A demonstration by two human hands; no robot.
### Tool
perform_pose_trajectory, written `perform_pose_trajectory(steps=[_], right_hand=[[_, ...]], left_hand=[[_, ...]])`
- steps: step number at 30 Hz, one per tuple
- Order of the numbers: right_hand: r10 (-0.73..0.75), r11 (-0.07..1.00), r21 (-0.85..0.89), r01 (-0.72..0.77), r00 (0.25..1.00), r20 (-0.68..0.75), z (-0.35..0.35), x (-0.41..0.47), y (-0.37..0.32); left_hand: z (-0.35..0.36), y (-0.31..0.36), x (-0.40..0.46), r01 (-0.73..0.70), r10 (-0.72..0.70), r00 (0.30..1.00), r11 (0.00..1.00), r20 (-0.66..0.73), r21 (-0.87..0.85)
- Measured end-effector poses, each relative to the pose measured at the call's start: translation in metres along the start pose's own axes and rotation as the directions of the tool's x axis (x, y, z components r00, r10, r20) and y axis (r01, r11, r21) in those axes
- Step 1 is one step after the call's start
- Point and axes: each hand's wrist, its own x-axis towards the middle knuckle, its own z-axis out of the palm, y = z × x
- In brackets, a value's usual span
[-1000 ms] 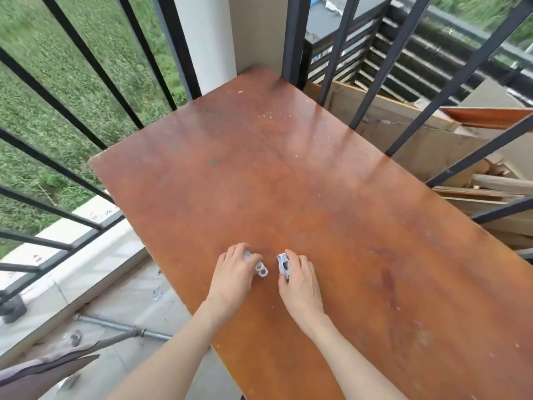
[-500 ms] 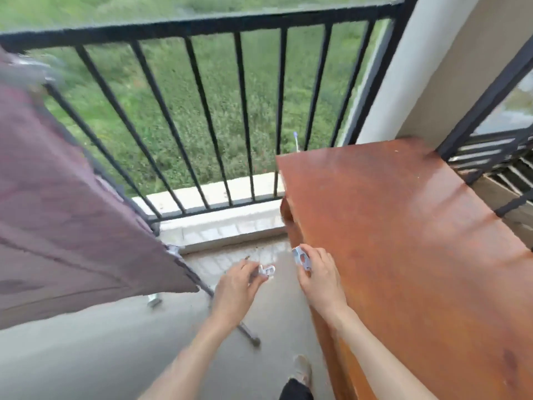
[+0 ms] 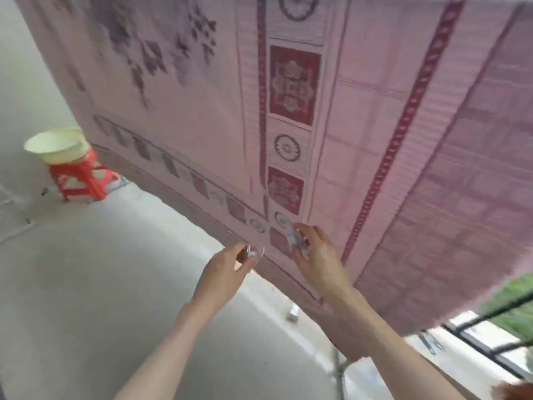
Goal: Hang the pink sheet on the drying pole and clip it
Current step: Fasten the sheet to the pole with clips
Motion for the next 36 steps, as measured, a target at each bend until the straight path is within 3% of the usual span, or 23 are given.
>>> perform_pose_trajectory(steps=[7,11,15,23,29,36], right_hand=[[-0.244,0.969,0.084,0.232,0.951,0.187,0.132,0.131,-0.108],[-0.351,0.931,0.175,0.319,0.915,0.198,0.206,0.213,-0.157],[-0.383,0.911,0.256,0.324,0.894,0.233,0.266,0.298,-0.205],[-0.492,0.861,0.353,0.366,0.774,0.398,0.401,0.422,-0.299],[-0.515,0.848,0.365,0.384,0.758,0.401,0.514,0.522,-0.379],[-0.487,0.854,0.403,0.328,0.775,0.402,0.638,0.64,-0.494]], left_hand=[[-0.123,-0.103,0.047,0.248,-0.268,0.921,0.963,-0.283,-0.104],[-0.183,-0.162,0.103,0.318,-0.333,0.868,0.943,-0.369,-0.102],[-0.248,-0.209,0.159,0.403,-0.415,0.794,0.906,-0.444,-0.127],[-0.365,-0.309,0.243,0.488,-0.546,0.641,0.832,-0.54,-0.263],[-0.45,-0.41,0.334,0.463,-0.586,0.618,0.81,-0.524,-0.361],[-0.607,-0.52,0.454,0.383,-0.535,0.637,0.844,-0.555,-0.375]])
